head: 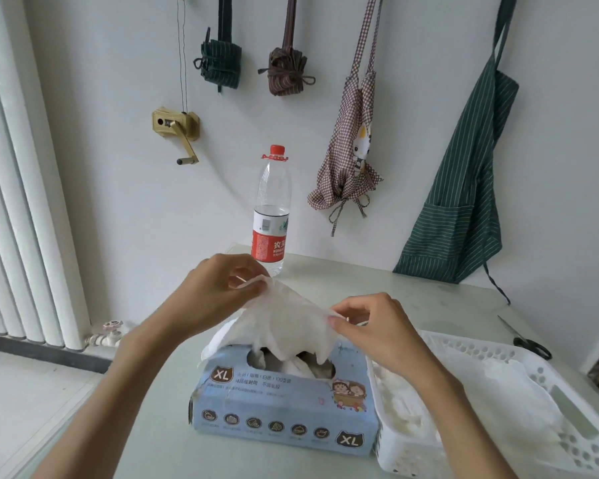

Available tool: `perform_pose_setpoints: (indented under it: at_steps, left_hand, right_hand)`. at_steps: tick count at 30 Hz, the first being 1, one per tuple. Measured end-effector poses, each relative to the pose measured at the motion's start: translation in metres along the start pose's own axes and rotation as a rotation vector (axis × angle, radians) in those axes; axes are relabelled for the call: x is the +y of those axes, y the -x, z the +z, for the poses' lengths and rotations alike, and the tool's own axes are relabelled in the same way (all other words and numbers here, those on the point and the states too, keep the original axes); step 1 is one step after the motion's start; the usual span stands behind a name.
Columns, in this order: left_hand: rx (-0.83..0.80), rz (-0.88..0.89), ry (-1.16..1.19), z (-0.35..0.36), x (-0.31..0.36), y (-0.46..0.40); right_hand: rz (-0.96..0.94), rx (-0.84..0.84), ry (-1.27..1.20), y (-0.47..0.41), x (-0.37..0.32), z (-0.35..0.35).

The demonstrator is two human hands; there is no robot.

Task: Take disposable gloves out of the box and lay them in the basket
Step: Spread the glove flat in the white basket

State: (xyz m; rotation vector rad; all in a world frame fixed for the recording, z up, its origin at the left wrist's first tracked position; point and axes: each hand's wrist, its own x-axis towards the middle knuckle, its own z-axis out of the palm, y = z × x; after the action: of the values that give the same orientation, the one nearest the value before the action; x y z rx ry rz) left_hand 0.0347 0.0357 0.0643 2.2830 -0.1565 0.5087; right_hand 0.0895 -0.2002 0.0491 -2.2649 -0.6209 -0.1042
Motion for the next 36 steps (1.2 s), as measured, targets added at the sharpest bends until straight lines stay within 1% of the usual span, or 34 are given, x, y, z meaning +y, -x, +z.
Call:
perform_pose_setpoints:
  at_steps: [3,5,7,9,11,14,16,18,23,27,30,33,35,36]
  left_hand:
    - [0.027,0.022,0.005,-0.007,0.028,-0.006]
    - [0.029,0.014,0.028,-0.009,0.035,-0.012]
    - [-0.006,0.003,0.068,-0.006,0.044,-0.019]
    - [-0.078,-0.025,0.166,0.004,0.056,-0.023]
    - [-0.172,-0.065,0.242,0.019,0.069,-0.026]
    - [-0.287,-0.078,0.251,0.048,0.086,-0.029]
    - [-0.314,-0.079,0.247,0.066,0.093,-0.030]
    - [-0.306,-0.076,0.268,0.084,0.099,-0.033]
    - [-0.200,-0.082,0.405,0.115,0.113,-0.039]
    - [-0.108,-0.112,0.482,0.121,0.118,-0.046]
    - [0.032,-0.115,0.547,0.120,0.123,-0.045]
    - [0.224,-0.096,0.591,0.120,0.126,-0.041]
    - [0.378,-0.055,0.519,0.118,0.128,-0.038]
    - [0.458,-0.026,0.433,0.117,0.130,-0.039]
  right_hand:
    - [-0.040,0.033,-0.138,0.005,-0.009,-0.040]
    - [-0.024,0.039,-0.279,0.002,-0.011,-0.055]
    - [-0.024,0.052,-0.401,0.004,-0.014,-0.069]
    - [-0.025,0.130,-0.494,0.008,-0.014,-0.081]
    - [-0.049,0.256,-0.459,0.011,-0.011,-0.094]
    - [-0.145,0.391,-0.299,0.015,-0.003,-0.111]
    - [-0.198,0.475,-0.190,0.018,0.003,-0.122]
    - [-0.234,0.543,-0.089,0.021,0.007,-0.130]
    - [-0.281,0.707,0.168,0.029,0.019,-0.145]
    - [-0.305,0.784,0.274,0.036,0.025,-0.148]
    - [-0.324,0.816,0.269,0.039,0.017,-0.140]
    - [-0.352,0.821,0.202,0.040,-0.005,-0.130]
    - [-0.355,0.816,0.104,0.040,-0.019,-0.128]
    - [-0.355,0.814,0.043,0.041,-0.024,-0.128]
